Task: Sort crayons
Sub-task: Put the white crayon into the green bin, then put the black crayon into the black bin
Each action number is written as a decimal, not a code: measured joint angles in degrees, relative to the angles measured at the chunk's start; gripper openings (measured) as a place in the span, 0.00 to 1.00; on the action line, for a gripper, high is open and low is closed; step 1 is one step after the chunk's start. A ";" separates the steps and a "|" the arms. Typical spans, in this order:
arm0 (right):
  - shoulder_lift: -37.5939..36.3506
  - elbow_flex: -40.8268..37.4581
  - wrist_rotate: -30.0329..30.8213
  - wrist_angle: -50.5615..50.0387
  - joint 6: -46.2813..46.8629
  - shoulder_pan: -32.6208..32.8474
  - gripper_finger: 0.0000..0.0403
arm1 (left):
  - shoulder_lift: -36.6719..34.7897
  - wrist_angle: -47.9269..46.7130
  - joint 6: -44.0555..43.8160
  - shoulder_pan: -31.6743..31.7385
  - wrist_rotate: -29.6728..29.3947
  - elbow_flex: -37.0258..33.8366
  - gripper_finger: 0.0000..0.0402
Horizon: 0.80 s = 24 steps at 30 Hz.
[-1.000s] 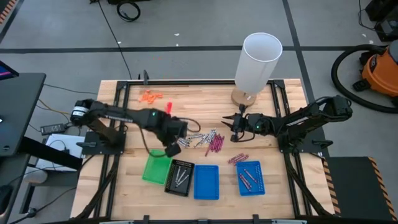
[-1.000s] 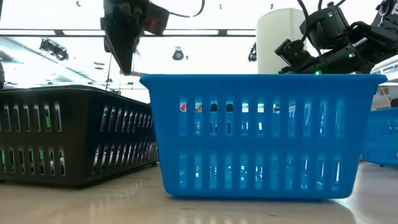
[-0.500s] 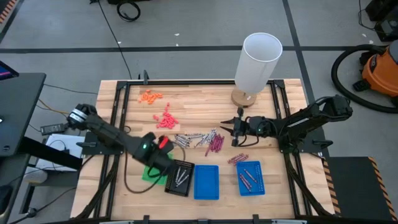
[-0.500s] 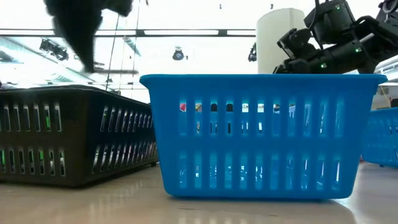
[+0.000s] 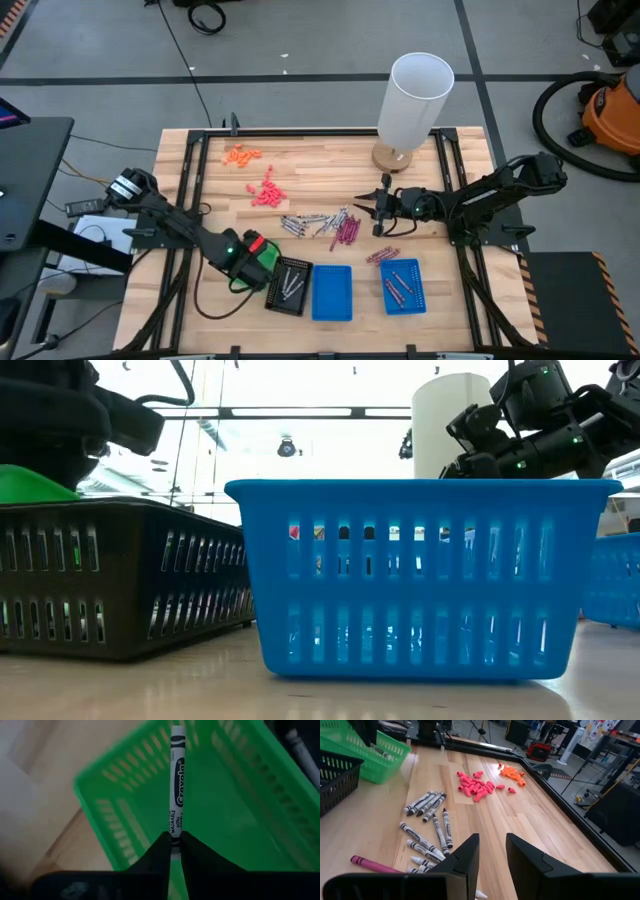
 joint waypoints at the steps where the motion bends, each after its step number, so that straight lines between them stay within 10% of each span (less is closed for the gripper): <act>1: 0.00 0.00 0.01 0.00 -0.03 0.00 0.26 | 0.00 0.15 0.00 -0.03 0.59 0.00 0.13; 13: 0.00 0.00 0.09 0.00 -0.48 0.00 0.26 | -0.03 -0.97 4.53 0.59 1.52 2.70 0.40; 24: 0.00 0.00 0.11 0.00 -0.46 0.00 0.26 | -0.11 3.11 22.50 10.39 -2.37 6.71 0.40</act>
